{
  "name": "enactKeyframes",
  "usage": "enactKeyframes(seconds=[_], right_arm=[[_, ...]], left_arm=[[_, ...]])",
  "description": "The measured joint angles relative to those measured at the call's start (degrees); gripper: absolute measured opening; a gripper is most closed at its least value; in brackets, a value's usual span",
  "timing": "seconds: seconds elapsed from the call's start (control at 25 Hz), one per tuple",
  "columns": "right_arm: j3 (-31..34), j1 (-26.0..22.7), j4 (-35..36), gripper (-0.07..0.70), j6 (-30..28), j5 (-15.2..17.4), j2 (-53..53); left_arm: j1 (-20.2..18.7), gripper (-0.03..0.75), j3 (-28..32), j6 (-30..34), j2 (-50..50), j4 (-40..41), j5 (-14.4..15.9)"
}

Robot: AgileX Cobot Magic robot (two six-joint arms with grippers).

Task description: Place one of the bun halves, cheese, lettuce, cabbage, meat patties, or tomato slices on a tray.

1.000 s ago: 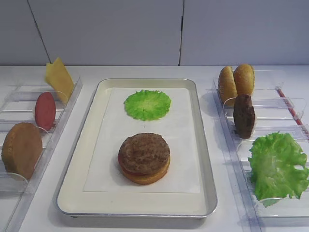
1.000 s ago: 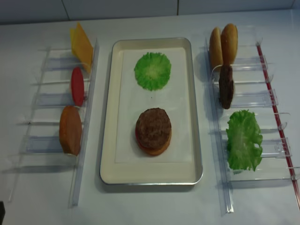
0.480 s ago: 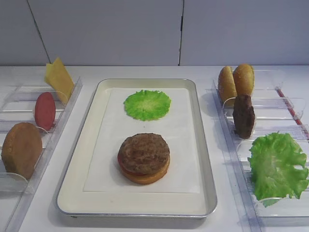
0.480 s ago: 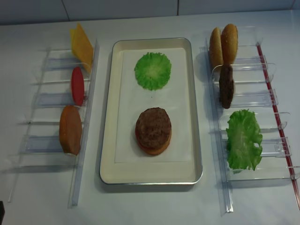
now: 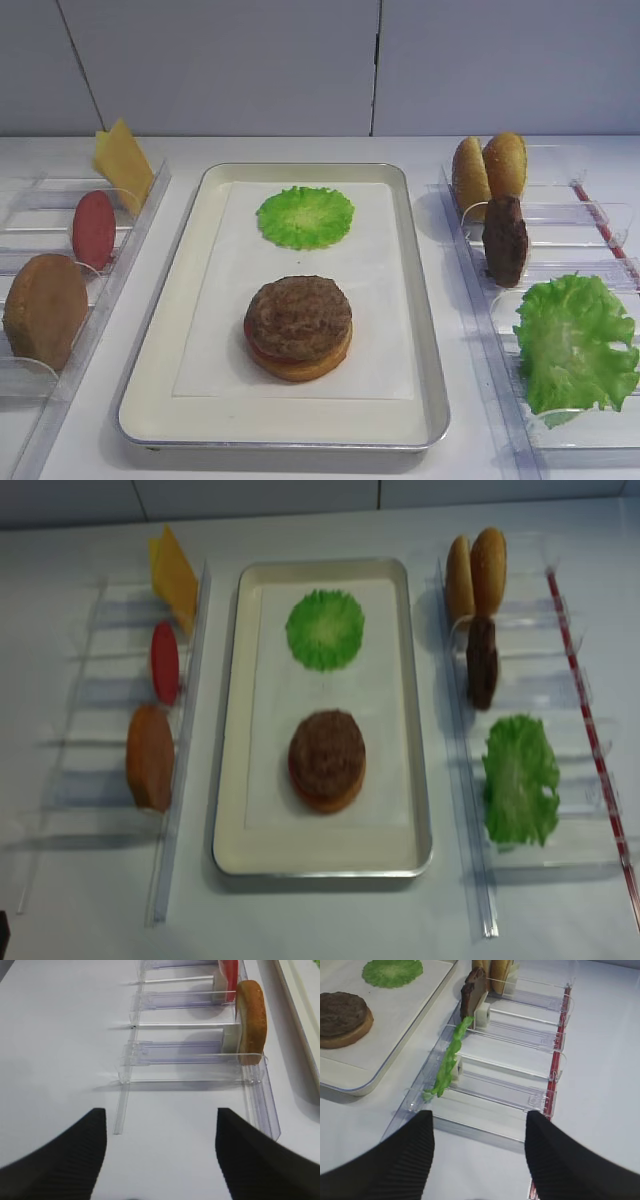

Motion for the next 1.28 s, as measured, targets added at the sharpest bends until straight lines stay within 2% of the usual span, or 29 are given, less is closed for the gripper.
enactKeyframes(seconds=[0.16, 0.32, 0.48, 1.28], right_arm=[[0.00, -3.62, -0.21, 0.419, 0.00, -0.02, 0.00], [0.00, -12.06, -0.21, 0.419, 0.24, -0.13, 0.00], [0.00, -17.87, -0.21, 0.419, 0.36, -0.13, 0.00], [0.00, -18.84, -0.21, 0.419, 0.36, -0.13, 0.00]], left_arm=[[0.00, 0.475, 0.00, 0.00, 0.00, 0.00, -0.11], [0.00, 0.475, 0.00, 0.03, 0.00, 0.00, -0.11], [0.00, 0.475, 0.00, 0.03, 0.00, 0.00, -0.11], [0.00, 0.475, 0.00, 0.13, 0.00, 0.00, -0.11]])
